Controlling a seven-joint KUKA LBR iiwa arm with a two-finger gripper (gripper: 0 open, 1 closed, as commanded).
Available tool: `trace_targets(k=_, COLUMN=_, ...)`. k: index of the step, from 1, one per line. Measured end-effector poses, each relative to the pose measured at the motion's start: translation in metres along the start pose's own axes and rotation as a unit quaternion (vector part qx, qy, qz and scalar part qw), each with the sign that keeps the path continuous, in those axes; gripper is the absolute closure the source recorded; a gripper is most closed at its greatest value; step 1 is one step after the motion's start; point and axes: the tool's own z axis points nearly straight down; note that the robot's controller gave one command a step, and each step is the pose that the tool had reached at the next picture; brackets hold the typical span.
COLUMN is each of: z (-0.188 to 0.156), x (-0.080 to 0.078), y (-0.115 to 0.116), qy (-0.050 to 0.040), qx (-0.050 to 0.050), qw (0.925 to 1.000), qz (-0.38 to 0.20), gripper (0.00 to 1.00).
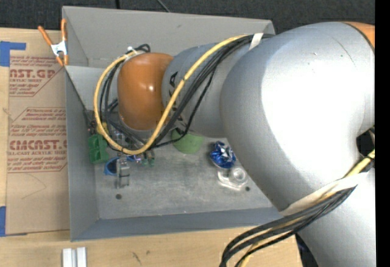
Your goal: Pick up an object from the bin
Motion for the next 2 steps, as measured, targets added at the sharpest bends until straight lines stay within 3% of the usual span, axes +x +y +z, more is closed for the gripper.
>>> trace_targets(k=1, z=0.0, x=0.0, y=-0.002, qy=0.0002, qx=0.001, qw=1.0, qz=0.002, gripper=1.0)
trace_targets(k=2, z=-0.188, x=-0.011, y=0.007, qy=-0.0046, qx=-0.001, qw=0.9994, qz=0.035, gripper=1.0)
